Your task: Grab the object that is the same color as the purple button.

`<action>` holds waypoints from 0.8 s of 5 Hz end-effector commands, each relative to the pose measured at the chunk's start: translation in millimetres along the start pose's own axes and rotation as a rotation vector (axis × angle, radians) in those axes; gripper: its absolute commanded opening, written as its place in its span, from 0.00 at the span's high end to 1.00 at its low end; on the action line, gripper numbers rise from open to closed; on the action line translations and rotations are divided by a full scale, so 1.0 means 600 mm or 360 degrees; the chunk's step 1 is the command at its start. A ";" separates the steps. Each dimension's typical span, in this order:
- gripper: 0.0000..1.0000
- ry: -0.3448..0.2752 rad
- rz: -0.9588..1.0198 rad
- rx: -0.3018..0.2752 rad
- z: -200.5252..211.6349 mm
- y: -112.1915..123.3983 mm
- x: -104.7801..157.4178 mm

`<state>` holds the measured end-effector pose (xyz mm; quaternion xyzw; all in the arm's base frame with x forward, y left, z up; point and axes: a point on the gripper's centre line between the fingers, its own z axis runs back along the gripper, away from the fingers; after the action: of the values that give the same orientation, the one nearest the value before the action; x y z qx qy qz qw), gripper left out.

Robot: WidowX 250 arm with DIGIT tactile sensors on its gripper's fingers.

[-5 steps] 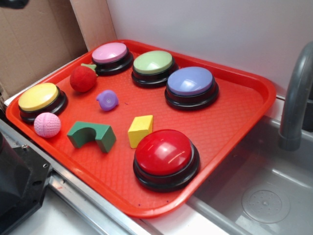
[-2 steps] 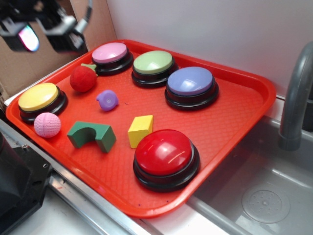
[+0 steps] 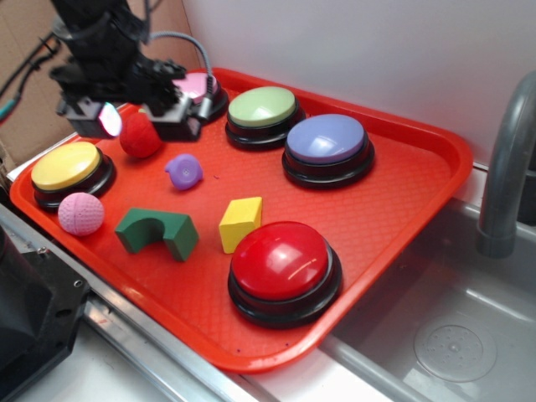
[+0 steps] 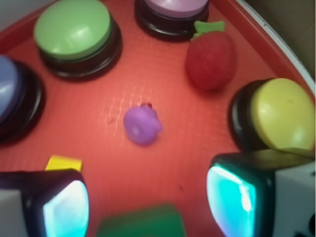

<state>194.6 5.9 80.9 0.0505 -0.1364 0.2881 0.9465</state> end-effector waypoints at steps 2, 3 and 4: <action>0.00 -0.0082 0.0070 -0.0062 -0.102 0.007 0.049; 0.00 -0.0099 0.0122 -0.0108 -0.111 0.016 0.055; 1.00 -0.0103 0.0107 -0.0100 -0.114 0.013 0.054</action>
<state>228.1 33.0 19.2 0.0237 -0.1662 0.3071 0.9368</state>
